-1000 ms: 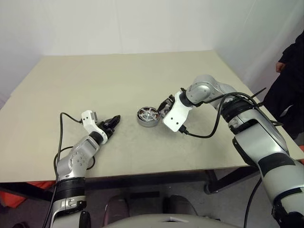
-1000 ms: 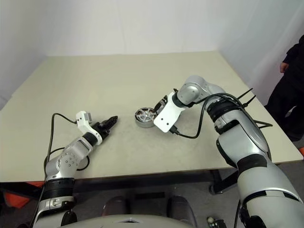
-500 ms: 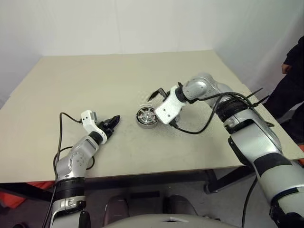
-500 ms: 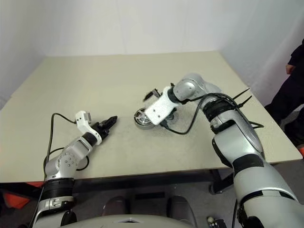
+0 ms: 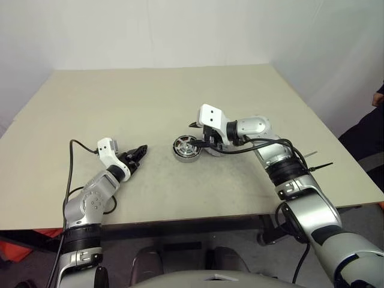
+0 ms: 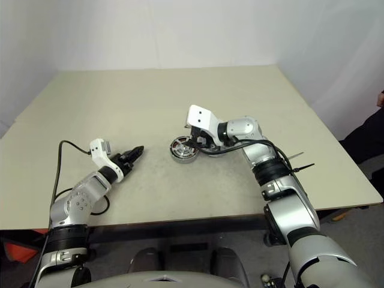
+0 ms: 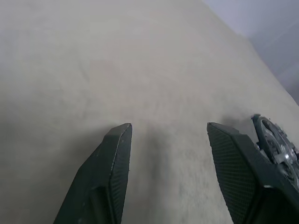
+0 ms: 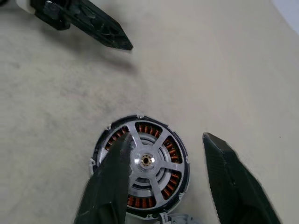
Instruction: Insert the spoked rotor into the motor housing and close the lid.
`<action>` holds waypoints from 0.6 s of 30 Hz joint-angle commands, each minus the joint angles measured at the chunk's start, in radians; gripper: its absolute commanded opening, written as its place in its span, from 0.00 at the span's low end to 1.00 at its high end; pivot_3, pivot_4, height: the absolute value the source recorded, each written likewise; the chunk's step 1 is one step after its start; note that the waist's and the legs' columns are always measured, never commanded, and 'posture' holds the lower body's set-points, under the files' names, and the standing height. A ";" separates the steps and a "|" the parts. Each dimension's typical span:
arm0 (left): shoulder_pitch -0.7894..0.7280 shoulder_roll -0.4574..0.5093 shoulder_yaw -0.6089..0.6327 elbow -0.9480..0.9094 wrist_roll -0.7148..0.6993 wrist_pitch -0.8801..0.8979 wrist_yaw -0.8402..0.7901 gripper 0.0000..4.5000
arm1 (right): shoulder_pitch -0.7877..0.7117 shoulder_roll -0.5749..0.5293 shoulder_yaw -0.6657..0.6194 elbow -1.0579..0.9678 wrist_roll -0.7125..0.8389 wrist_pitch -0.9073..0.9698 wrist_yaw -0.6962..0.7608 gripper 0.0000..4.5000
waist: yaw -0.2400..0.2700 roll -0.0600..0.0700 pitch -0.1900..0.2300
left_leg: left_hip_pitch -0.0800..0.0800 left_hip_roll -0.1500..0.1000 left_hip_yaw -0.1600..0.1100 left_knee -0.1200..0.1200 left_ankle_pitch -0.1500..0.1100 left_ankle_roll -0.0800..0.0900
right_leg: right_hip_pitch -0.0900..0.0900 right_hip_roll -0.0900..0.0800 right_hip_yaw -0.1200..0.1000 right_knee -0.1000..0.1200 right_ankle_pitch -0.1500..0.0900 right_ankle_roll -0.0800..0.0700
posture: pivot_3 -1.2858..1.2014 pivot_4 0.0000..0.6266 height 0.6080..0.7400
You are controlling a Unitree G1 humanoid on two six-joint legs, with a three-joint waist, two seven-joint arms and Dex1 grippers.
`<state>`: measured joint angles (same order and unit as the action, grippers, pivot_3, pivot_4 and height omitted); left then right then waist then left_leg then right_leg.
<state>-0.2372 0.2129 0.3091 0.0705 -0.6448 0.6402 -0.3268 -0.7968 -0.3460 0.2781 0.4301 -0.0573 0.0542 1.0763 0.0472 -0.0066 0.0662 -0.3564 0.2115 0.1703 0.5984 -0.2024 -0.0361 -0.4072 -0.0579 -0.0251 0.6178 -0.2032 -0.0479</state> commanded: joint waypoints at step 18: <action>-0.010 -0.012 -0.005 -0.035 0.003 -0.014 0.005 0.60 | -0.022 0.095 0.015 0.075 -0.024 0.067 -0.186 0.01 | 0.000 0.000 0.000 | 0.000 0.000 0.000 -0.001 0.000 0.000 | 0.000 0.000 0.000 -0.001 0.000 0.000 | 0.52 0.00 1.00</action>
<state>-0.2393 0.1998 0.2988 0.0760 -0.6378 0.6395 -0.3217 -0.7803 -0.2592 0.2993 0.5139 -0.0811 0.1426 0.9018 0.0476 -0.0066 0.0662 -0.3566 0.2111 0.1702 0.5972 -0.2024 -0.0363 -0.4071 -0.0580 -0.0250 0.6166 -0.2033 -0.0478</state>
